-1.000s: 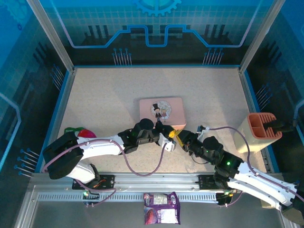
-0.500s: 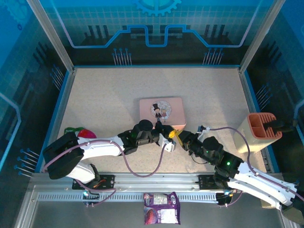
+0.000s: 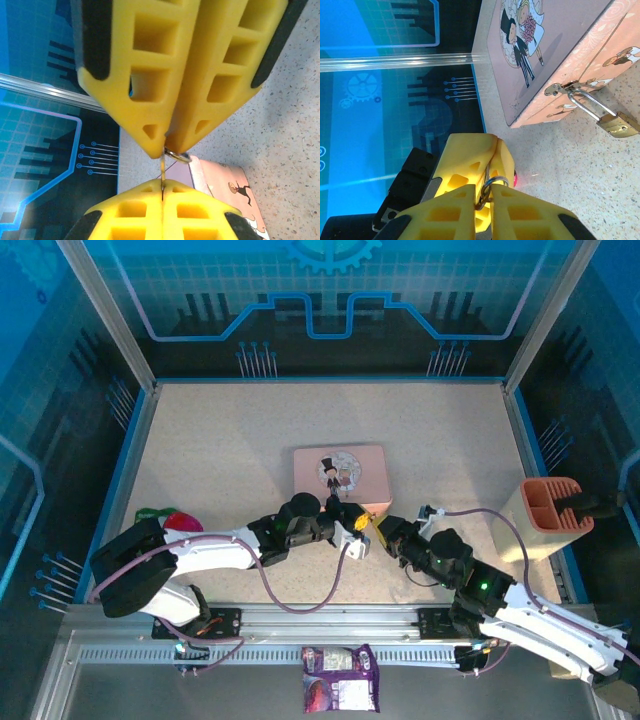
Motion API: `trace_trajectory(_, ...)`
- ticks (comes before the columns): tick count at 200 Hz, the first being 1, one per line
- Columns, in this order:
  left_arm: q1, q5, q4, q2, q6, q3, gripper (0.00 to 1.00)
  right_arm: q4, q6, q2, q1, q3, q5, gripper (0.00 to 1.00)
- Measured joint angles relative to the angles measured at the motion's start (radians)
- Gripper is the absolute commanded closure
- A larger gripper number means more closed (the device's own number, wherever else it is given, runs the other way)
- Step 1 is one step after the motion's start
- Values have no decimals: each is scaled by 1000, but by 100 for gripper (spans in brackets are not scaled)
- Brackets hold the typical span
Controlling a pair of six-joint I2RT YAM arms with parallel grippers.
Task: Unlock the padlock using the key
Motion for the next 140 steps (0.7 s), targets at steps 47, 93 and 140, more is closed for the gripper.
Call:
trace_trajectory(47, 0, -8, 0, 0, -2, -1, 95, -1, -12, 2, 0, 0, 0, 98)
trace_trajectory(93, -2, 3, 53, -32, -87, -50, 66, -28, -39, -3, -2, 1, 0, 100)
trace_trajectory(140, 7, 32, 83, -251, -495, -159, 59, -89, -126, -80, -54, -3, -2, 100)
